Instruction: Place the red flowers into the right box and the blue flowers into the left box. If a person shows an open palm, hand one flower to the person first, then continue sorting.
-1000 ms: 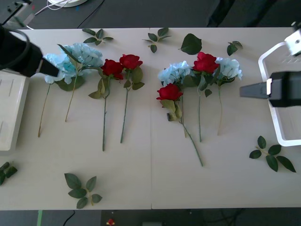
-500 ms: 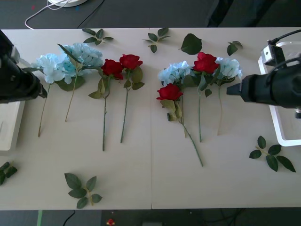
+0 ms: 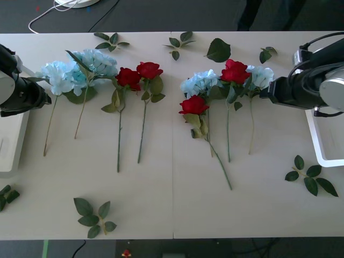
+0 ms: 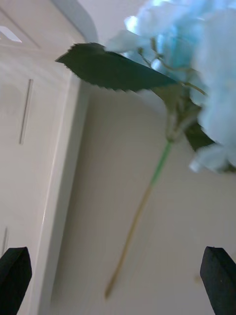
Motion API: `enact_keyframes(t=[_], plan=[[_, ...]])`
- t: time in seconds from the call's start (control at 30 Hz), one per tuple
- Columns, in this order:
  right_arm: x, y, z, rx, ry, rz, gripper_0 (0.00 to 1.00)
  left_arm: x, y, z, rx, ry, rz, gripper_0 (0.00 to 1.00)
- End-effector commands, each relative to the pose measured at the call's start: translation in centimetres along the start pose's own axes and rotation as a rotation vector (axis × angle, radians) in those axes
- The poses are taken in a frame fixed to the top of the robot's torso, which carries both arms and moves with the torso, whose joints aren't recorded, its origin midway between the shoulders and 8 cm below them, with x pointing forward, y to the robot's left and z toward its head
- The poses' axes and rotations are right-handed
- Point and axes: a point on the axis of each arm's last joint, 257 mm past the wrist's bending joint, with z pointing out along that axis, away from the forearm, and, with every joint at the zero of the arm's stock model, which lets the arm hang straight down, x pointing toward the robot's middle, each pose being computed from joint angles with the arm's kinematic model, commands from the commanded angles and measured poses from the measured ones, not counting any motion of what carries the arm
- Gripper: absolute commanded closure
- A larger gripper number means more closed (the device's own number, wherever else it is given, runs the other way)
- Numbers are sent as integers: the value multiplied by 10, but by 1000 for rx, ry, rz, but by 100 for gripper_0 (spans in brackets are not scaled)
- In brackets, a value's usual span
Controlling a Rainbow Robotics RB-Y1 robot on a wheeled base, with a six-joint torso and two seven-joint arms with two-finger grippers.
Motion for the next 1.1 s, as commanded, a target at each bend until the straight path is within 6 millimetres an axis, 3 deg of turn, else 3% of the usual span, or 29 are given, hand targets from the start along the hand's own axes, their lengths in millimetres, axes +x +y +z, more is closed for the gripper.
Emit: enact_keyframes(t=[0.03, 0.23, 0.5, 0.67, 0.77, 0.93, 1.0, 1.1], plan=[[-19, 18, 15, 4, -33, -35, 0, -15, -4, 22, 32, -43, 80, 0], [-18, 27, 48, 42, -17, -68, 0, -19, -8, 44, 56, -84, 148, 0], [-23, 54, 90, 53, -33, -122, 0, -31, -35, 36, 96, -145, 264, 0], [-24, 61, 105, 54, -48, -134, 0, -23, -52, 39, 128, -133, 273, 0], [-24, 60, 111, 57, -52, -129, 0, -7, -59, 46, 152, -108, 246, 0], [-23, 60, 114, 61, -50, -128, 31, 16, -71, 58, 205, -98, 204, 0], [-21, 60, 116, 59, -53, -133, 67, 22, -76, 60, 217, -93, 197, 0], [-21, 58, 118, 59, -59, -141, 99, 26, -71, 63, 212, -91, 183, 0]])
